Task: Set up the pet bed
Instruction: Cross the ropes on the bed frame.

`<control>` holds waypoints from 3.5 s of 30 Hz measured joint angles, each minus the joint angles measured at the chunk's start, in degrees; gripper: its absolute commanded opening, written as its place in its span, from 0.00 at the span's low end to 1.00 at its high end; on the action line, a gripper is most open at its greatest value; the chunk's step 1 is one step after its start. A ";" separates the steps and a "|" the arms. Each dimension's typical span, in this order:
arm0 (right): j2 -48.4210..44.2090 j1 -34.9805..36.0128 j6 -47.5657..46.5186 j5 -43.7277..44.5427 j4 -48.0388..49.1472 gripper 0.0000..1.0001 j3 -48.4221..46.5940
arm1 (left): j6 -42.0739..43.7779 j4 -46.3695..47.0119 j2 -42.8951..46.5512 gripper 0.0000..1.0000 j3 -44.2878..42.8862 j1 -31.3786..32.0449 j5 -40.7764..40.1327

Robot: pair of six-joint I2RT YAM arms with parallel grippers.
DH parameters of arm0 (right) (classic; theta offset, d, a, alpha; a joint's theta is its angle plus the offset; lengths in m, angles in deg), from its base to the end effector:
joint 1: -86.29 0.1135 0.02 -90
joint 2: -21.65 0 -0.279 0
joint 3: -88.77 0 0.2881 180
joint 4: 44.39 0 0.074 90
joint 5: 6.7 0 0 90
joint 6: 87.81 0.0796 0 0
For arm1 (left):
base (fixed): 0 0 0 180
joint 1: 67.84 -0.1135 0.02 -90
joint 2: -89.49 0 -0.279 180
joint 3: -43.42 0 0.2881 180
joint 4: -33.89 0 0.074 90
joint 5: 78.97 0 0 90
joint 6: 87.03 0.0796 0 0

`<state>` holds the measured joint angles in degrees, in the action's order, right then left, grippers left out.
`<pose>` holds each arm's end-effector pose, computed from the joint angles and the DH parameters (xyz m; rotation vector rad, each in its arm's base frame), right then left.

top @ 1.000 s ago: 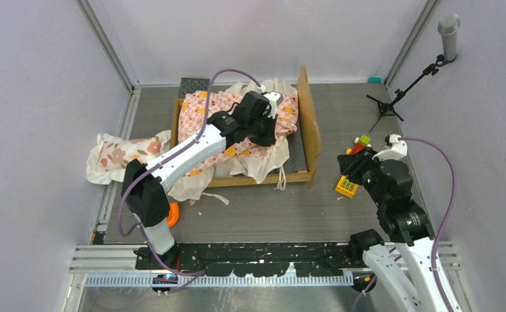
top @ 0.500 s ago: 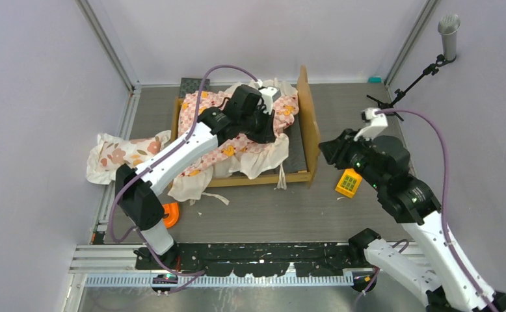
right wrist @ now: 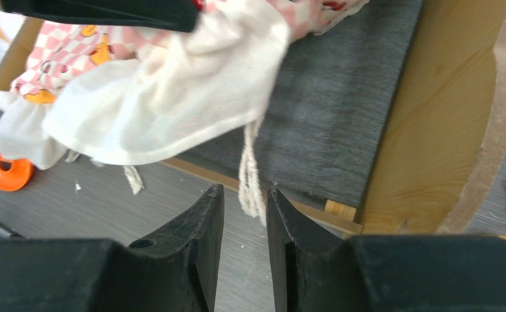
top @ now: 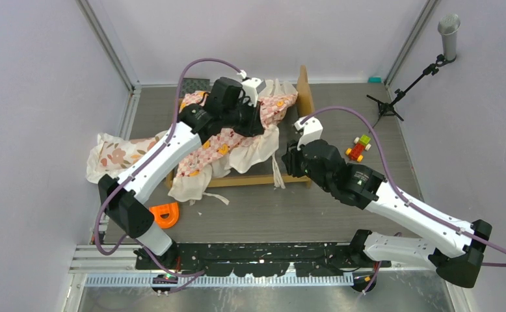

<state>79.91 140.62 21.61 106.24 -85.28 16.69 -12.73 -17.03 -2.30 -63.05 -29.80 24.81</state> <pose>0.1909 0.2128 0.3526 -0.3652 1.9943 0.4123 0.3265 -0.2796 0.3759 0.5816 2.2209 -0.7720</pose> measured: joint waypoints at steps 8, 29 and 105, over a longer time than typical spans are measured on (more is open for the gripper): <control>4.20 -0.70 0.20 1.88 3.30 0.38 1.11 | 1.05 -0.31 2.27 0.00 1.18 -0.57 0.68; 12.48 -11.52 1.70 -13.55 16.81 0.45 4.55 | 1.44 -1.18 3.89 0.00 3.32 -1.79 0.81; 17.68 -14.45 0.13 -18.56 23.78 0.46 5.79 | 1.42 -1.29 5.84 0.00 4.83 -4.22 1.22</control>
<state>97.59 126.17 21.74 87.68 -61.50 22.48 -11.31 -18.32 3.53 -58.22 -34.02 26.03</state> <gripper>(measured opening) 0.459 0.012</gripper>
